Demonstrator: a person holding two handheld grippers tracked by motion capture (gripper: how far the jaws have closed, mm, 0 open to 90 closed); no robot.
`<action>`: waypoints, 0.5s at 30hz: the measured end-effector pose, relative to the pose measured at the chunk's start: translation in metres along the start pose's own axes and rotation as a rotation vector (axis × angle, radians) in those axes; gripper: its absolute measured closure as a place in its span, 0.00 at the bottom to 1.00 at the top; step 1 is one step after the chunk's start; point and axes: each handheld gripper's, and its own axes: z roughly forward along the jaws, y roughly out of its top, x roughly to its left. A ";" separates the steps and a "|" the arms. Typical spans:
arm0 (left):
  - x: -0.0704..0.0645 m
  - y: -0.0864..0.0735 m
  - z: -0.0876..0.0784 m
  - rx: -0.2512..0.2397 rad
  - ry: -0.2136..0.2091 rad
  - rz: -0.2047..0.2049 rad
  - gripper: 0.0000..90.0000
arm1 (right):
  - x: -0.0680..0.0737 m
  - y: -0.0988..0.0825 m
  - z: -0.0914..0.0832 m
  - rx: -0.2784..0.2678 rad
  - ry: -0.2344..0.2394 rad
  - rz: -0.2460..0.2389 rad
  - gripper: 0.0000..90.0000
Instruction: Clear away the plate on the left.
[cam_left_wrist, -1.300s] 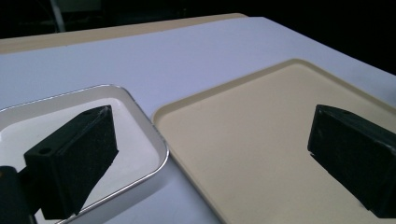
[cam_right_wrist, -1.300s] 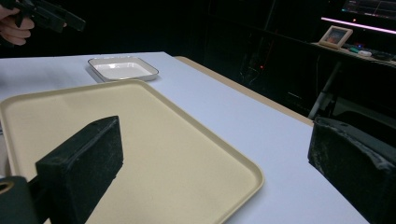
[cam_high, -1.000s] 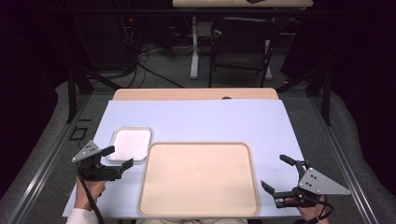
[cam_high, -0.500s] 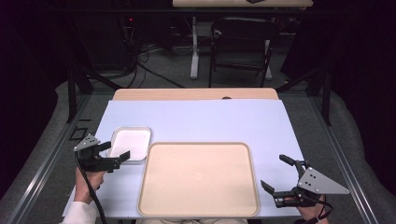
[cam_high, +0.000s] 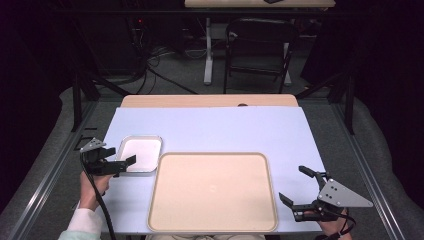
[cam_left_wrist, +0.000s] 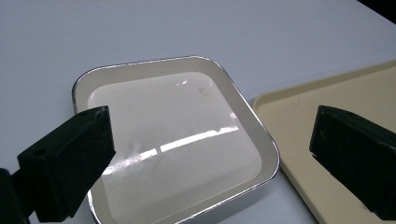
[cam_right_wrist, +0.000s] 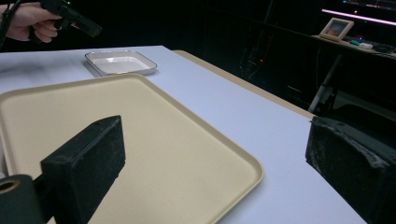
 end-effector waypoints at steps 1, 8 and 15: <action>0.002 0.000 0.001 0.002 0.003 -0.005 0.00 | 0.000 0.000 0.000 0.000 0.000 0.000 0.05; 0.016 0.002 0.009 0.026 0.018 -0.048 0.00 | 0.000 0.000 0.001 0.004 -0.001 -0.001 0.05; 0.033 0.000 0.016 0.033 0.077 -0.098 0.05 | 0.000 -0.001 0.002 0.010 0.001 0.000 0.05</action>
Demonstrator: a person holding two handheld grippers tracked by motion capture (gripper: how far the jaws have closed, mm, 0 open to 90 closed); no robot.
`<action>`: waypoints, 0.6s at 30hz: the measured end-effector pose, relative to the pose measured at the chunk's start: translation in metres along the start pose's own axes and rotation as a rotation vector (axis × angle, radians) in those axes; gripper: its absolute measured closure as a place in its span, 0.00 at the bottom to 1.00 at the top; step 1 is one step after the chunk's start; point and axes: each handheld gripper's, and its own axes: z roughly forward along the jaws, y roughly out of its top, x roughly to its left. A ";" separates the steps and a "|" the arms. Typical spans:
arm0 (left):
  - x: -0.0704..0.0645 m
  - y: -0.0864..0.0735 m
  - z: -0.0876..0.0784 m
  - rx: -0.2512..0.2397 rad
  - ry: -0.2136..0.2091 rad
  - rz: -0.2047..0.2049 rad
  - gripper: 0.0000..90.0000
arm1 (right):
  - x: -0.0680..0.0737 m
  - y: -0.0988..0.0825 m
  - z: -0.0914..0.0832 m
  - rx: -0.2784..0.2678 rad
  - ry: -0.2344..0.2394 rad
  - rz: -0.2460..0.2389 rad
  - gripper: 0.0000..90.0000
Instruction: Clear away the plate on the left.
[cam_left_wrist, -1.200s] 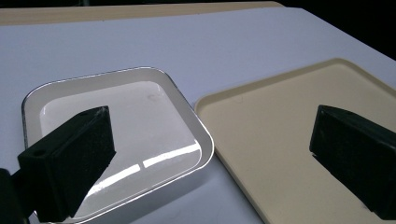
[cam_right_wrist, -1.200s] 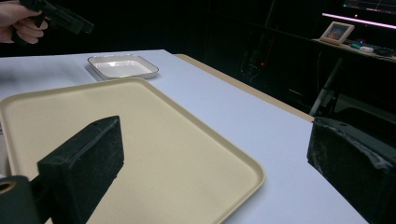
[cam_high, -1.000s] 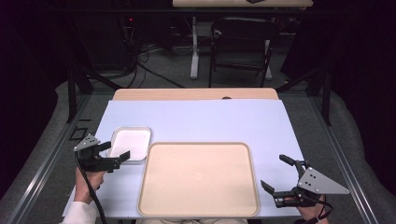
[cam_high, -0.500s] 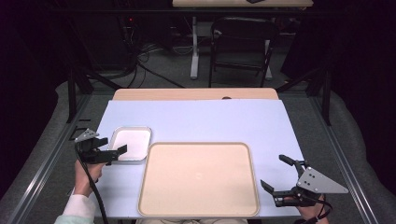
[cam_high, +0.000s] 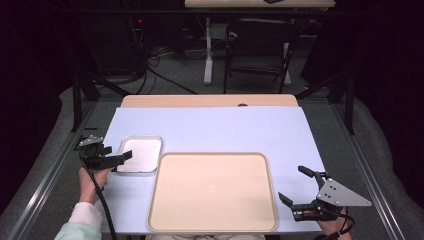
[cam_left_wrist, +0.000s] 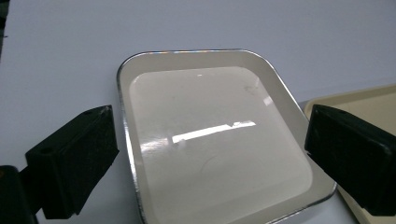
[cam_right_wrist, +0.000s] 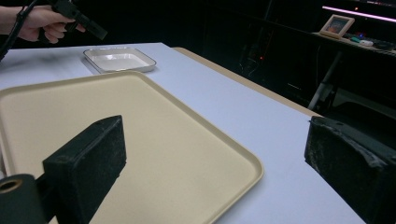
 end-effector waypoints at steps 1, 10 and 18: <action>0.003 0.000 0.001 0.007 0.003 -0.007 0.05 | 0.000 0.000 0.000 0.001 -0.002 0.001 0.05; 0.021 -0.005 0.013 0.057 0.028 -0.069 0.27 | 0.000 0.000 0.000 0.006 -0.004 -0.002 0.06; 0.023 -0.009 0.019 0.093 0.108 -0.055 0.45 | 0.000 0.000 0.001 0.010 -0.005 -0.005 0.07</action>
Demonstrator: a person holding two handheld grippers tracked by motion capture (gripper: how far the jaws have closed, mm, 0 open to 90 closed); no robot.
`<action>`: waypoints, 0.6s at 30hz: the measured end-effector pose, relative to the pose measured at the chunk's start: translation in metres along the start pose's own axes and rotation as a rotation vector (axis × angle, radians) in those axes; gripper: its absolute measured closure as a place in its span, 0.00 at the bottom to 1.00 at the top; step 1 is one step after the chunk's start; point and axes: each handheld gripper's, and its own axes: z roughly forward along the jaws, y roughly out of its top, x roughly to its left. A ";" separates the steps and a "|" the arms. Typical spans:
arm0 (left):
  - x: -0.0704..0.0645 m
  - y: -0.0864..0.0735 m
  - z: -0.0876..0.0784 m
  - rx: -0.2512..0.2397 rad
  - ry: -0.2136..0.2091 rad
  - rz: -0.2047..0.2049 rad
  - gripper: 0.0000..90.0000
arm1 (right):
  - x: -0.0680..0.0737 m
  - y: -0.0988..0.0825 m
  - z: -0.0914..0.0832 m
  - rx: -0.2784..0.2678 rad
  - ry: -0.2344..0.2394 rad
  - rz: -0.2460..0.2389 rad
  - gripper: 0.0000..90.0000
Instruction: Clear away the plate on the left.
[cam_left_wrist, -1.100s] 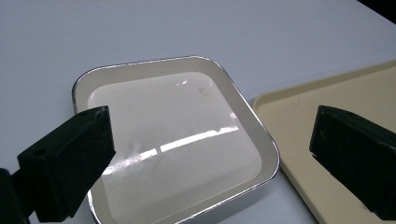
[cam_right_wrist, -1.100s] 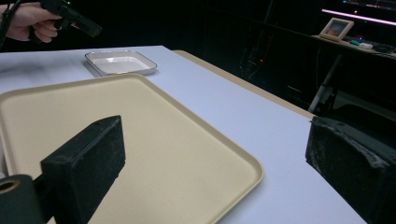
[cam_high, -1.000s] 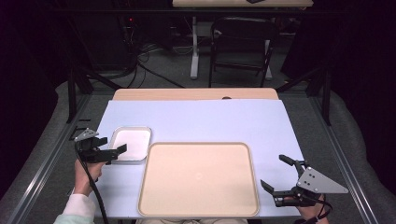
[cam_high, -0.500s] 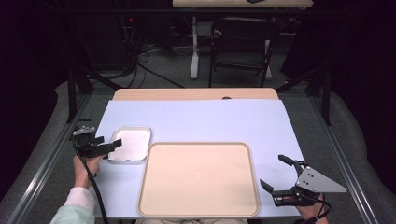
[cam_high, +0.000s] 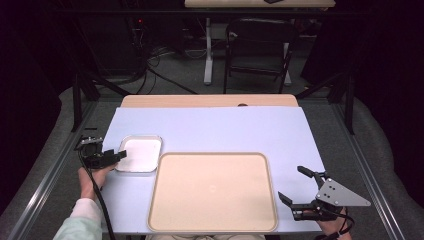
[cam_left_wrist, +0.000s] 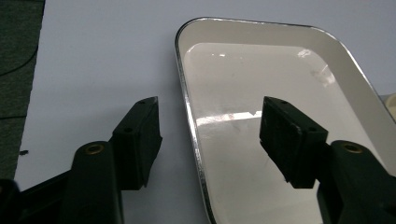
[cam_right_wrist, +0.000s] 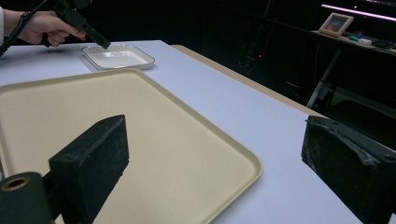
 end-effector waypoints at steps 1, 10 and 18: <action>0.000 -0.001 0.001 0.011 0.006 0.007 0.47 | 0.000 0.000 0.000 0.001 -0.001 0.001 0.07; -0.006 -0.003 0.004 0.035 0.095 0.046 0.71 | 0.001 0.000 0.001 0.006 -0.004 0.002 0.08; -0.001 -0.006 0.004 0.005 0.040 -0.010 0.85 | 0.001 0.000 0.001 0.007 -0.006 0.001 0.09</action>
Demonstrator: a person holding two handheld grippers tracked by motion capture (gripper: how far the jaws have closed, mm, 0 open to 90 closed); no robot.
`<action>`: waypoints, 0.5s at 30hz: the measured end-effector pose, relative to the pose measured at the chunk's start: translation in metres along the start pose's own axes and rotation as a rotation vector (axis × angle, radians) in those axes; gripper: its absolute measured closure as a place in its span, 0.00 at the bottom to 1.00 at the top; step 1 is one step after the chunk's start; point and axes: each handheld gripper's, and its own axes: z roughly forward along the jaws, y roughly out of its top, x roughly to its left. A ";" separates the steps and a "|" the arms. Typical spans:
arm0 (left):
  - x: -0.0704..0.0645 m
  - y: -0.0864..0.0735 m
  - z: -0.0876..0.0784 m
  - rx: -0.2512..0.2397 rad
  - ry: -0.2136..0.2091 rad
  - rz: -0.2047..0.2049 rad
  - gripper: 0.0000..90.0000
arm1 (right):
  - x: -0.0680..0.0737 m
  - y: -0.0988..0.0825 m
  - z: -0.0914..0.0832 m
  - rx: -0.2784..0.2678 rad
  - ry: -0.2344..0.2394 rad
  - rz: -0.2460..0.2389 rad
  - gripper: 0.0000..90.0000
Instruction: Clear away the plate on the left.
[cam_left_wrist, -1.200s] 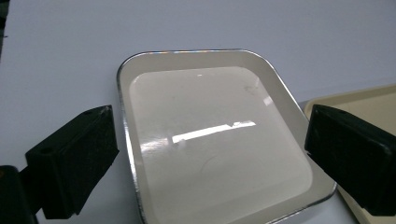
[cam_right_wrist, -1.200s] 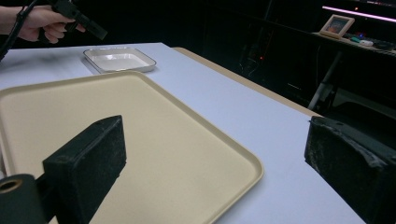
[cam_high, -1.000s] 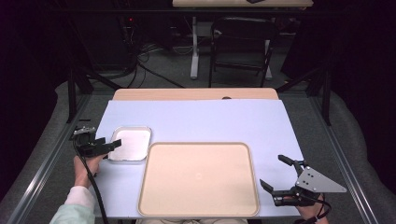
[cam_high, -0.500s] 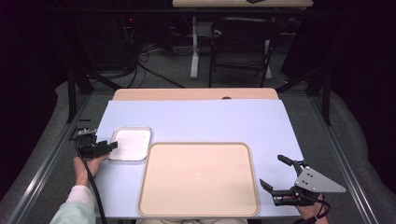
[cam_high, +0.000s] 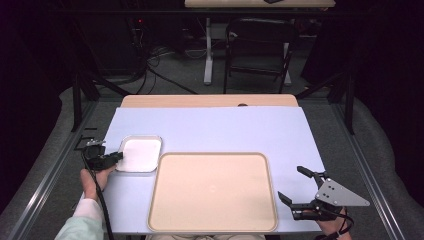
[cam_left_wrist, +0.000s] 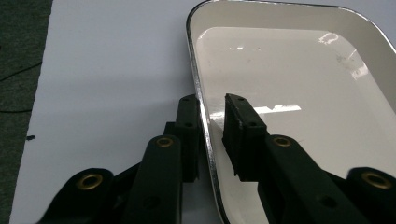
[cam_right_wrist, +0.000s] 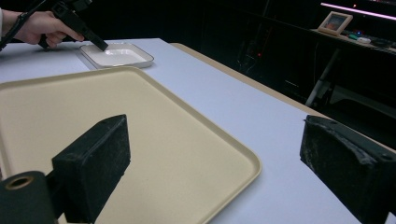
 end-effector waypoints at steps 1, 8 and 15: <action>0.001 -0.001 0.000 -0.011 -0.001 -0.015 0.87 | 0.000 0.000 0.000 0.000 0.000 0.000 0.09; 0.008 -0.004 0.000 -0.038 -0.045 -0.085 0.93 | 0.000 0.000 0.001 0.007 0.004 0.002 0.09; 0.012 -0.008 0.002 -0.069 -0.091 -0.194 0.97 | -0.002 0.000 0.001 0.009 0.014 0.013 0.02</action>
